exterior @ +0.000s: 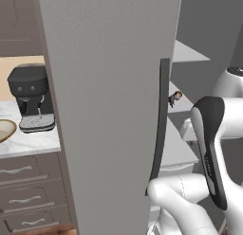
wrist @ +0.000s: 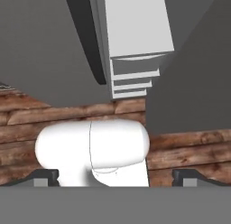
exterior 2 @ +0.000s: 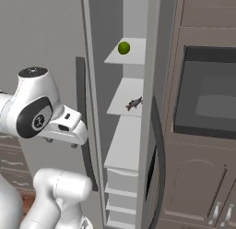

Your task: Take the lime, mushroom, and fish from the freezer and place them in the bowl on the counter.

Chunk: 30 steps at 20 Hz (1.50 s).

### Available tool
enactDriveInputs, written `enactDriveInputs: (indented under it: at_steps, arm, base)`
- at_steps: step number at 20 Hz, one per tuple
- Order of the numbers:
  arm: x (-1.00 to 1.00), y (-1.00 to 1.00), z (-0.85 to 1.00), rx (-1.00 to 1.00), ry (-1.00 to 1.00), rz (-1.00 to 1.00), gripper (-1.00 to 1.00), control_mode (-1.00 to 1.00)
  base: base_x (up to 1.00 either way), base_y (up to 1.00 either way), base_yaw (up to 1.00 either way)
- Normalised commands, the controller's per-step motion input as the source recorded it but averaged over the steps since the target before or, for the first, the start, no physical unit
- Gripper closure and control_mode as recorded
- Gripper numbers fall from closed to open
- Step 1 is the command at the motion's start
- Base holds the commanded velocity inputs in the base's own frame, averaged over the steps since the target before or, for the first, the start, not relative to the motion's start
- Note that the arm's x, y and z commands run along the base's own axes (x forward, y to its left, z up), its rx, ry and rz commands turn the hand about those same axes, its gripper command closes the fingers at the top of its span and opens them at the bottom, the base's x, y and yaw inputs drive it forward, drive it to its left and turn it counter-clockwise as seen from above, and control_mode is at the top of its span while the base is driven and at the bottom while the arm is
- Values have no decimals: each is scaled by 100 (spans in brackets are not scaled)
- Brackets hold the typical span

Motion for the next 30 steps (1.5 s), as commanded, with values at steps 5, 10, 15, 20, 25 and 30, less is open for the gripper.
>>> enactDriveInputs:
  at_steps: [5, 10, 15, 20, 25, 30]
  arm:
    - [0, 0, 0, 0, 0, 0, -100, 100]
    - [0, 0, 0, 0, 0, 0, -100, 100]
    - [0, 0, 0, 0, 0, 0, -100, 100]
    - [0, 0, 0, 0, 0, 0, -100, 100]
    - [0, 0, 0, 0, 0, 0, -100, 100]
    - [0, 0, 0, 0, 0, 0, -100, 100]
  base:
    - [20, -4, -1]
    - [37, -24, 0]
    - [43, -18, 0]
    - [37, -28, 0]
    - [28, -48, -1]
    - [16, -63, -7]
